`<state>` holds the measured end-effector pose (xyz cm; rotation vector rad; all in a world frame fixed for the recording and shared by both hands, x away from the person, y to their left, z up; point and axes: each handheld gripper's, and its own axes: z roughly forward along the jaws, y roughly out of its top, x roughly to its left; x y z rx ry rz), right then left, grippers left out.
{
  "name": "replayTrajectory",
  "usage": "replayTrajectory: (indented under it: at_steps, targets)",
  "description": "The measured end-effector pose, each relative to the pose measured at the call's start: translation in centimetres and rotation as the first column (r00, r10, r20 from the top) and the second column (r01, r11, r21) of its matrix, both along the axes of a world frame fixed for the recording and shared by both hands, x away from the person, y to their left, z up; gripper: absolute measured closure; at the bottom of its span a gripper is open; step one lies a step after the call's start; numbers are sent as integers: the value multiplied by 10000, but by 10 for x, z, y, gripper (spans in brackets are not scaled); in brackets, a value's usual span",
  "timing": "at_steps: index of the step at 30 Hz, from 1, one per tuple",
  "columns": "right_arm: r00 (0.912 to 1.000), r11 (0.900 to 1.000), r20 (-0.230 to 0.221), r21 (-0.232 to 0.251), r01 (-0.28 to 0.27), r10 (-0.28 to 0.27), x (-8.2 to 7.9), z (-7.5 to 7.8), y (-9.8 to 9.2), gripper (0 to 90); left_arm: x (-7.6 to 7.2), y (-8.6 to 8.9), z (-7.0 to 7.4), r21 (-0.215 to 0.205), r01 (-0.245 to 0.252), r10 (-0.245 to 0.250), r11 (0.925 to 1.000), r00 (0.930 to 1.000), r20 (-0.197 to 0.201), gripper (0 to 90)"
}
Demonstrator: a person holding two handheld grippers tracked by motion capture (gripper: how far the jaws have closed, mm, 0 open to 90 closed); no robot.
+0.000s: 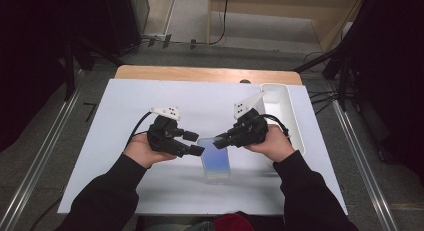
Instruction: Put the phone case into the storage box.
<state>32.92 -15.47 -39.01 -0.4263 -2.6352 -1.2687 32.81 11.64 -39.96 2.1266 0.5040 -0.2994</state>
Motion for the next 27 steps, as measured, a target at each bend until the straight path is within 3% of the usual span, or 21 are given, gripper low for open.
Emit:
replayTrajectory:
  at_steps: [7, 14, 19, 23, 27]
  targets:
    - [9995, 9996, -144, -77, -284, 283, -1, -1, 4, 772, -1, -2, -1, 74, 149, -148, 9999, 9999, -83, 392]
    - [9985, 9990, -334, -67, -448, 445, -1, -3, 6, 772, -5, -5, -4, 314, 557, -558, 9980, 9984, 27, 559]
    - [9974, 9983, -441, -84, -575, 571, -1, -4, 8, 772, -6, -6, -4, 318, 586, -588, 9978, 9983, 52, 647]
    - [9969, 9981, -504, -112, -604, 598, -2, -4, 10, 772, -7, -6, -4, 321, 655, -659, 9973, 9977, 129, 690]
    - [9966, 9981, -578, -139, -604, 595, -2, -4, 11, 772, -6, -7, -5, 601, 647, -658, 9961, 9977, 179, 732]
